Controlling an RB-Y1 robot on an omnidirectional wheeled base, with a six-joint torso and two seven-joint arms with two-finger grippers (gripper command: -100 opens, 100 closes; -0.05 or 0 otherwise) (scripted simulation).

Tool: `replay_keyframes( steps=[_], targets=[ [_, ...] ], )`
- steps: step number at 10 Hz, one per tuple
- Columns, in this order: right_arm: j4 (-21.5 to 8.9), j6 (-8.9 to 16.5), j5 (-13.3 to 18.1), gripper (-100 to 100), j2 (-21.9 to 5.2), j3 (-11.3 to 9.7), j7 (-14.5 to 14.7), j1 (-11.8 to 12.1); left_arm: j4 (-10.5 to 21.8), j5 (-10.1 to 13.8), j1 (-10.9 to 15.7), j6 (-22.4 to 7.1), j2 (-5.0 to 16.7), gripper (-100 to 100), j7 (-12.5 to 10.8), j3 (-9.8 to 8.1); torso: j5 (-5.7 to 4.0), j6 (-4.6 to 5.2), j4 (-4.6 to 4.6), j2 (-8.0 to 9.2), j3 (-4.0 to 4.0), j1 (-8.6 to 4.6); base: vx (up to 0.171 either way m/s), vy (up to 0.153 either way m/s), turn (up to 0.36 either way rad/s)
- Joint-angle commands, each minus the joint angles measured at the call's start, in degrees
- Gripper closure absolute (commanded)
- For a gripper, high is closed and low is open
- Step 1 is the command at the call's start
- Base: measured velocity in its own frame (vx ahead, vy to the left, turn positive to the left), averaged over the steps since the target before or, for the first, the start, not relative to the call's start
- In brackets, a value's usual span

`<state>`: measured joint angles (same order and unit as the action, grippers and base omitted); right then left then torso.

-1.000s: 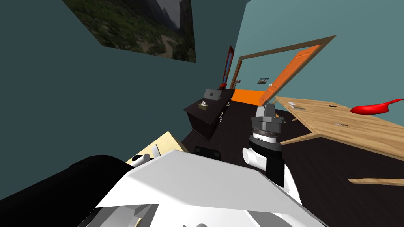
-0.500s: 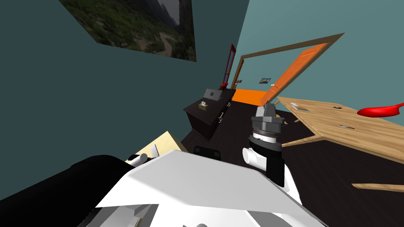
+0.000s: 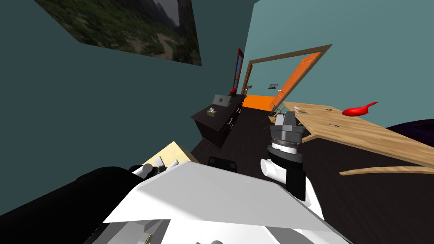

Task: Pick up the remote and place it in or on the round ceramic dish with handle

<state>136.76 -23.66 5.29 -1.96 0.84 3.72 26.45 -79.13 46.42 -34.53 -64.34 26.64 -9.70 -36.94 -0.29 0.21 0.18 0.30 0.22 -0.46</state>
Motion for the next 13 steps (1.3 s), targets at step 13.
replay_keyframes(
  steps=[13],
  targets=[
    [0.0, 0.0, 0.0, 0, -0.02, 0.03, 0.0, 0.01, -8.96, 5.98, -5.91, -8.75, 5.39, 100, 1.87, -0.75, 0.3, -0.31, -0.15, 0.3, 0.07, 1.12, -0.138, 0.04, 0.01]
  ],
)
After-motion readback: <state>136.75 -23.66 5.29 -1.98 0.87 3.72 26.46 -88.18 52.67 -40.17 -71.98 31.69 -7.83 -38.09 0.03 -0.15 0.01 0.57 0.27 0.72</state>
